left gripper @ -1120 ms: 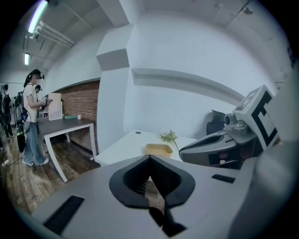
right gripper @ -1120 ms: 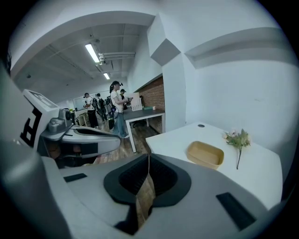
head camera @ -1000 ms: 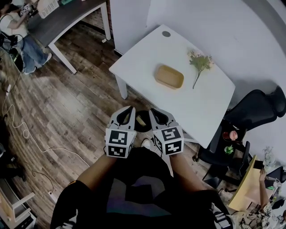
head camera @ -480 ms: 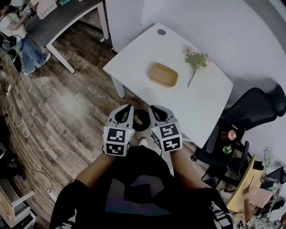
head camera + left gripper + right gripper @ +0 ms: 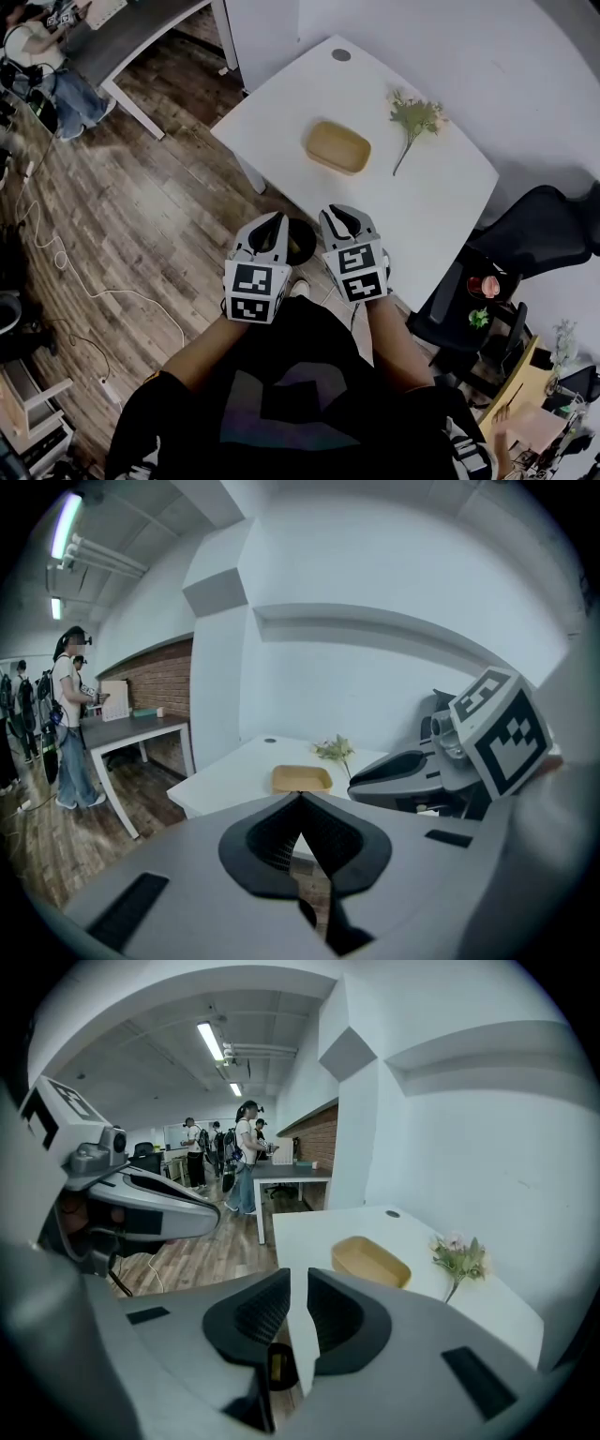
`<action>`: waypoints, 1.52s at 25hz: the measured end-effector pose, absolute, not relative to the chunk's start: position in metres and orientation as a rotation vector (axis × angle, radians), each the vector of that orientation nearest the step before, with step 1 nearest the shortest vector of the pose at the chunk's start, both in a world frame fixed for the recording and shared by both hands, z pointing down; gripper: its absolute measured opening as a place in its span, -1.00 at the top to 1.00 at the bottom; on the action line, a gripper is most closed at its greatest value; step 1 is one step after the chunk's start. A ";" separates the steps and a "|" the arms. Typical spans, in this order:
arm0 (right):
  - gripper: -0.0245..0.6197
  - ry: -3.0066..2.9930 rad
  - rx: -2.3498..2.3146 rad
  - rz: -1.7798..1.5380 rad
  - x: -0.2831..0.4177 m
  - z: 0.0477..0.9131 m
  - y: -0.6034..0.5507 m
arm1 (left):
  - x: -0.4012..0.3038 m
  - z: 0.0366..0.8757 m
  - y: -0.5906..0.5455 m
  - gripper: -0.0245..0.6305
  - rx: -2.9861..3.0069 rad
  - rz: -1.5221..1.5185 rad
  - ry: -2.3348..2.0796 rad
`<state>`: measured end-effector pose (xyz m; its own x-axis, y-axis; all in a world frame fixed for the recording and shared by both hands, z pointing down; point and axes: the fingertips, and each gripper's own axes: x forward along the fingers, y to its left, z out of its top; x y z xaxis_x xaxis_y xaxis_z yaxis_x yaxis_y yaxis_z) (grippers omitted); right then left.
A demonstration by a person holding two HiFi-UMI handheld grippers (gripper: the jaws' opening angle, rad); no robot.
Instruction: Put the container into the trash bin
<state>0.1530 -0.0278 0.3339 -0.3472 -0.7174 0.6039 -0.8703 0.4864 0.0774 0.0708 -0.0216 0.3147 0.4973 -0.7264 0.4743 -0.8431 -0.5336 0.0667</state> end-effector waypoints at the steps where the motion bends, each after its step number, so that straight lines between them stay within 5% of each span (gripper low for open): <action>1: 0.70 -2.148 1.303 0.344 0.156 0.336 -0.030 | 0.072 0.319 -0.022 0.90 2.447 0.590 -1.318; 22: 0.63 -1.752 1.132 0.312 0.176 0.412 -0.173 | 0.084 0.391 -0.197 0.90 2.430 0.715 -1.034; 38: 0.62 -1.593 0.877 0.292 0.177 0.465 -0.183 | 0.080 0.430 -0.228 0.90 2.416 0.831 -0.913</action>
<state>0.1773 -0.1829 0.4650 0.0192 -0.3690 0.9292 -0.6749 0.6809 0.2843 0.0800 -0.2280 0.4305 0.6045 -0.4453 0.6605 -0.6995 -0.6935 0.1727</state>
